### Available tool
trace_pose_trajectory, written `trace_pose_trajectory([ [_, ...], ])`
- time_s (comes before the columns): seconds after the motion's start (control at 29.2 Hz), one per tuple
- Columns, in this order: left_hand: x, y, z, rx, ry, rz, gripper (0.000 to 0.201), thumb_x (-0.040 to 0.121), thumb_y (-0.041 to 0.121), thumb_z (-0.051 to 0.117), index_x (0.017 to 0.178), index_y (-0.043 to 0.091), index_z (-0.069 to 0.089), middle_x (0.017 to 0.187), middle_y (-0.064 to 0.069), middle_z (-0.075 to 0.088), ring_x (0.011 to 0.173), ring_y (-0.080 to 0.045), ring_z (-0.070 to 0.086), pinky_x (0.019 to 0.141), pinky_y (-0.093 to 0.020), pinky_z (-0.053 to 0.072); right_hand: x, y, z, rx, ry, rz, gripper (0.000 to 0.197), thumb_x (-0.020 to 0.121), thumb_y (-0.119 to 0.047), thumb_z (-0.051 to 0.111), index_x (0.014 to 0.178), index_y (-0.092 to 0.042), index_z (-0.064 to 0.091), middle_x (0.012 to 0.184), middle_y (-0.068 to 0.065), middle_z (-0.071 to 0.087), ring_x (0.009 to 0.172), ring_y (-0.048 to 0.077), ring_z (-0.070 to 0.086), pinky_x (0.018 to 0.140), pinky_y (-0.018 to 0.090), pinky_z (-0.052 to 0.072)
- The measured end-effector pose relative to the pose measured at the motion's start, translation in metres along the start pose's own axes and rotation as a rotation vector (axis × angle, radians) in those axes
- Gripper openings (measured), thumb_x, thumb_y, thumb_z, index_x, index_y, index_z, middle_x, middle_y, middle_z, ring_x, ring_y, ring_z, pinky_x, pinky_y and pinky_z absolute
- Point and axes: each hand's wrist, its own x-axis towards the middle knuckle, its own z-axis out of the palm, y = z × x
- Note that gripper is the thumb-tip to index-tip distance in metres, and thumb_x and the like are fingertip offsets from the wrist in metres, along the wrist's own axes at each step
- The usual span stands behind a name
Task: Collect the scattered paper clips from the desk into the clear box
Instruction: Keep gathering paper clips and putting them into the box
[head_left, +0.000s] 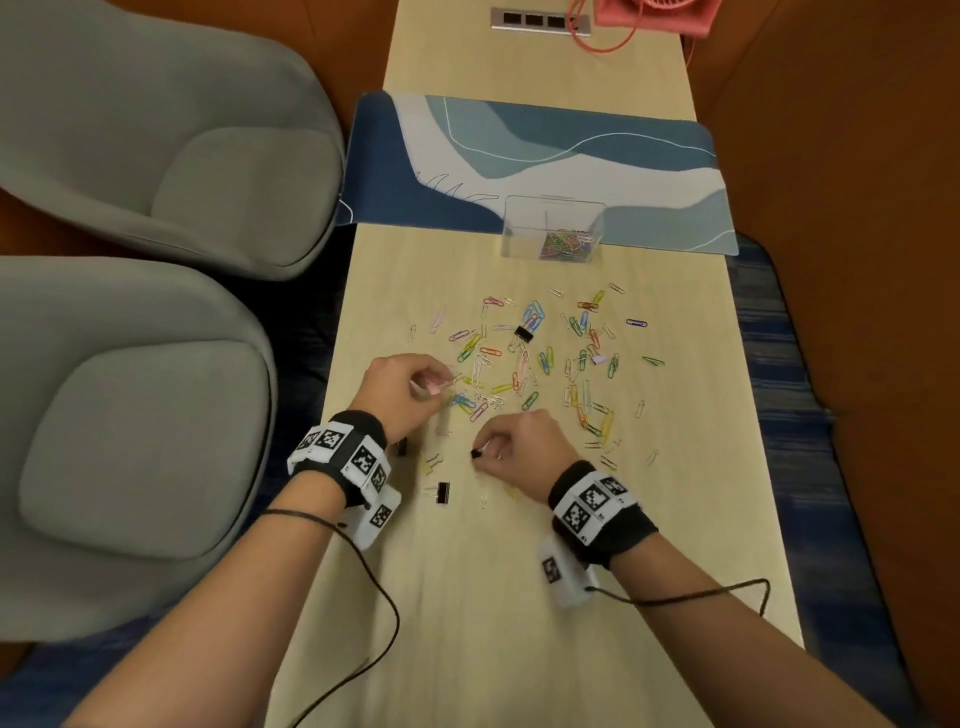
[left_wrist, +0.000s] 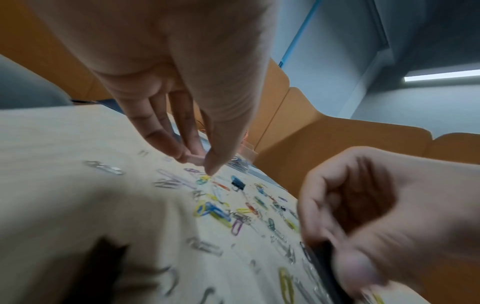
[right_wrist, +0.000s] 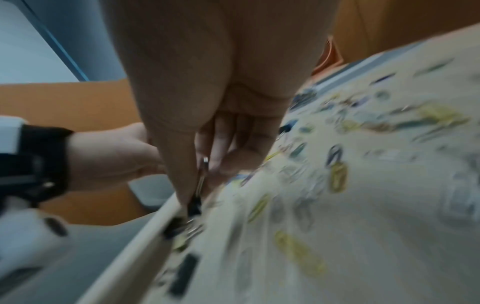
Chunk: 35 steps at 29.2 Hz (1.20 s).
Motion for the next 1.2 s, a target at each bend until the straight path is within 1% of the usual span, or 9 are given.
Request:
trace_pose_trajectory([
  [0.1,-0.028,-0.024,-0.012,0.024,0.040,-0.111,0.029,0.069,0.006,0.070,0.086,0.029,0.072,0.078,0.012,0.067,0.071,-0.006,0.064,0.070,-0.023,0.055,-0.013,-0.023,0.035,0.081,-0.247,-0.014,0.012,0.071,-0.025,0.080,0.079,-0.021,0.071,0.068,-0.007,0.071,0.060,0.000,0.062,0.069,0.014,0.049],
  [0.17,-0.045,-0.037,-0.014,0.042,0.062,-0.208,0.027,0.070,0.007,0.073,0.085,0.029,0.071,0.076,0.010,0.066,0.067,-0.003,0.063,0.072,-0.024,0.056,-0.020,-0.027,0.054,0.056,-0.284,-0.008,0.011,0.071,-0.023,0.079,0.078,-0.021,0.070,0.070,-0.005,0.072,0.063,0.005,0.064,0.072,0.022,0.053],
  [0.44,-0.065,-0.040,-0.002,0.106,0.072,-0.229,0.018,0.075,0.016,0.075,0.089,0.027,0.071,0.080,0.007,0.064,0.073,-0.010,0.062,0.077,-0.030,0.056,-0.041,-0.015,0.052,-0.052,-0.092,-0.033,0.012,0.081,-0.023,0.066,0.092,-0.022,0.071,0.086,-0.007,0.070,0.071,0.006,0.059,0.075,0.023,0.052],
  [0.58,-0.058,-0.028,0.004,0.265,0.108,-0.061,0.023,0.082,0.009,0.064,0.101,0.018,0.070,0.098,0.000,0.060,0.094,-0.020,0.056,0.082,-0.029,0.047,-0.066,0.020,0.027,-0.099,0.072,0.182,0.005,0.078,-0.019,0.066,0.080,-0.022,0.069,0.078,-0.007,0.067,0.072,0.009,0.061,0.074,0.024,0.054],
  [0.72,-0.049,-0.006,0.024,0.363,0.001,0.084,0.026,0.084,0.014,0.063,0.109,0.014,0.069,0.104,-0.006,0.060,0.099,-0.025,0.054,0.087,-0.035,0.047,-0.095,0.050,0.024,-0.047,0.076,0.482,0.011,0.069,-0.022,0.077,0.067,-0.022,0.066,0.076,-0.005,0.066,0.071,0.009,0.062,0.072,0.024,0.055],
  [0.86,-0.050,0.008,0.050,0.462,-0.096,0.129,0.020,0.085,0.014,0.058,0.101,0.013,0.070,0.101,-0.008,0.058,0.091,-0.028,0.055,0.078,-0.039,0.049,-0.102,0.054,0.044,0.167,0.175,0.475,0.009,0.069,-0.011,0.076,0.073,-0.018,0.073,0.069,-0.002,0.070,0.067,0.012,0.066,0.077,0.026,0.057],
  [0.96,-0.059,0.014,0.068,0.374,-0.129,0.116,0.018,0.086,0.012,0.057,0.099,0.010,0.069,0.102,-0.008,0.055,0.088,-0.026,0.054,0.078,-0.041,0.052,-0.091,0.054,0.048,0.249,0.329,0.458,0.014,0.072,-0.011,0.072,0.075,-0.025,0.074,0.070,-0.011,0.070,0.066,0.002,0.064,0.075,0.012,0.052],
  [1.03,-0.066,0.018,0.077,0.309,-0.184,0.123,0.024,0.087,0.016,0.058,0.108,0.011,0.068,0.105,-0.006,0.054,0.091,-0.024,0.056,0.085,-0.039,0.050,-0.085,0.053,0.042,0.315,0.361,0.436,0.015,0.072,-0.014,0.074,0.080,-0.026,0.075,0.072,-0.012,0.071,0.067,0.001,0.065,0.072,0.006,0.049],
  [1.2,-0.076,0.014,0.077,0.140,-0.253,0.040,0.066,0.067,0.028,0.082,0.129,0.024,0.057,0.110,0.003,0.048,0.096,-0.015,0.055,0.092,-0.029,0.049,-0.089,0.073,0.015,0.233,0.495,0.402,0.025,0.069,-0.010,0.076,0.093,-0.018,0.073,0.089,-0.001,0.068,0.070,0.012,0.064,0.071,0.015,0.049],
])
